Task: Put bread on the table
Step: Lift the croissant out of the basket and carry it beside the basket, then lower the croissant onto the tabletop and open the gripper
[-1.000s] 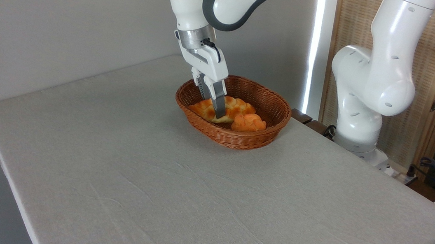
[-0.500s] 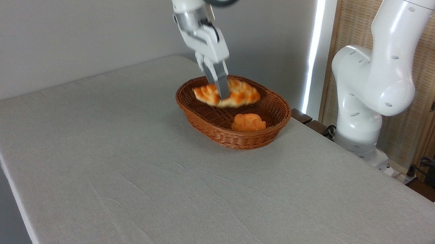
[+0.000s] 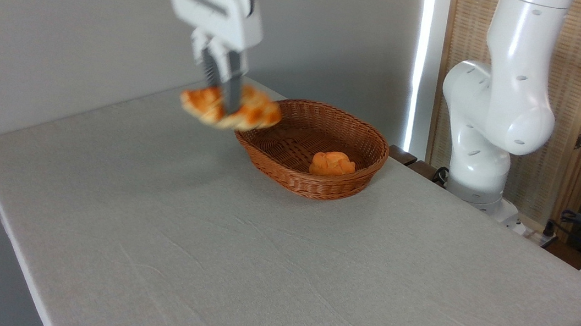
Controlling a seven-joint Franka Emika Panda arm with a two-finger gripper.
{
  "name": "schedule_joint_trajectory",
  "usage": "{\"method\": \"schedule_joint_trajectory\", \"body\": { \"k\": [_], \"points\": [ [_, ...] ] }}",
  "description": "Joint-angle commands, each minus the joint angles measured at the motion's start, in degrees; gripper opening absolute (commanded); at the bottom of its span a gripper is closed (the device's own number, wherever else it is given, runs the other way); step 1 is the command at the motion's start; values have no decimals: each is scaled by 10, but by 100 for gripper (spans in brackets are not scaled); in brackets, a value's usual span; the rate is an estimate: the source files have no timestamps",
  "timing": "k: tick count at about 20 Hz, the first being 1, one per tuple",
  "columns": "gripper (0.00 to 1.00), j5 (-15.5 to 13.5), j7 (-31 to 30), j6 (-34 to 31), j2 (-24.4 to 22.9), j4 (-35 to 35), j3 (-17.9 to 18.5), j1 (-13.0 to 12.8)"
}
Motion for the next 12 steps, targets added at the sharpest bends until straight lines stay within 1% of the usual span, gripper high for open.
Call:
{"method": "schedule_joint_trajectory", "body": {
  "k": [1, 3, 4, 5, 6, 7, 8, 9, 10, 12],
  "points": [
    [24, 12, -2, 133, 98, 32, 18, 0],
    [35, 13, 1, 165, 132, 31, 18, -1],
    [46, 17, -2, 177, 148, 31, 16, -1],
    [54, 20, -4, 193, 161, 31, 10, -1],
    [67, 12, -7, 215, 170, 31, 8, -1],
    [85, 10, -15, 234, 177, 31, 2, -1],
    [90, 11, -32, 245, 185, 31, -8, -1],
    [92, 17, -42, 249, 192, 29, -14, -1],
    [100, 18, -42, 249, 198, 28, -17, -1],
    [100, 18, -43, 251, 200, 29, -20, -1]
  ]
}}
